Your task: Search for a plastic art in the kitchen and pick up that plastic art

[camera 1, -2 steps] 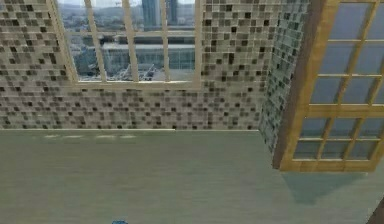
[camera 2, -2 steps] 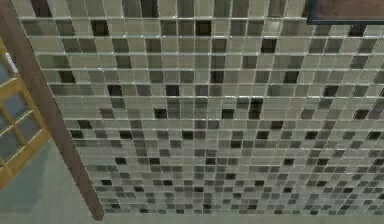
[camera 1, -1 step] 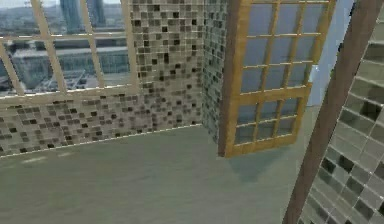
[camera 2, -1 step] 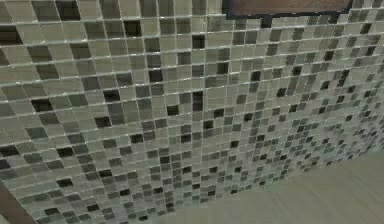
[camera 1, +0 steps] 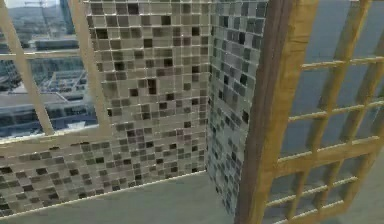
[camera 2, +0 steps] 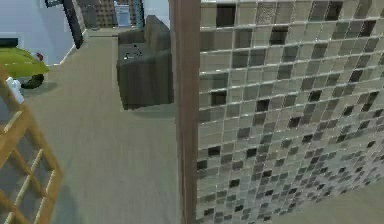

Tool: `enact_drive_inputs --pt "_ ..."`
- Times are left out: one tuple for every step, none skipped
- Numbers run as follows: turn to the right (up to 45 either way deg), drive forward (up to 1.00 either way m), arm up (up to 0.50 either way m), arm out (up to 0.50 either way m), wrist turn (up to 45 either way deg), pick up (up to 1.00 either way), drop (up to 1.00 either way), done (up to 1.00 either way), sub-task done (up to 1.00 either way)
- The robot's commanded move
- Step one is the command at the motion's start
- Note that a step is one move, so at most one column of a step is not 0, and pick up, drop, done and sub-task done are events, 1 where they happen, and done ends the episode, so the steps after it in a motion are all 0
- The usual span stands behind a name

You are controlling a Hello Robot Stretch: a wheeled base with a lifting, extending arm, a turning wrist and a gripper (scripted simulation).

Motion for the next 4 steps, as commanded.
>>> enact_drive_inputs --pt "45.0 0.0 0.0 0.0 0.0 0.0 0.0 0.0 0.0" --pt "0.0 0.35 0.0 0.0 0.0 0.0 0.0 0.0 0.0" --pt "24.0 0.0 0.0 0.0 0.0 0.0 0.0 0.0 0.0" --pt "0.0 1.0 0.0 0.0 0.0 0.0 0.0 0.0 0.0"
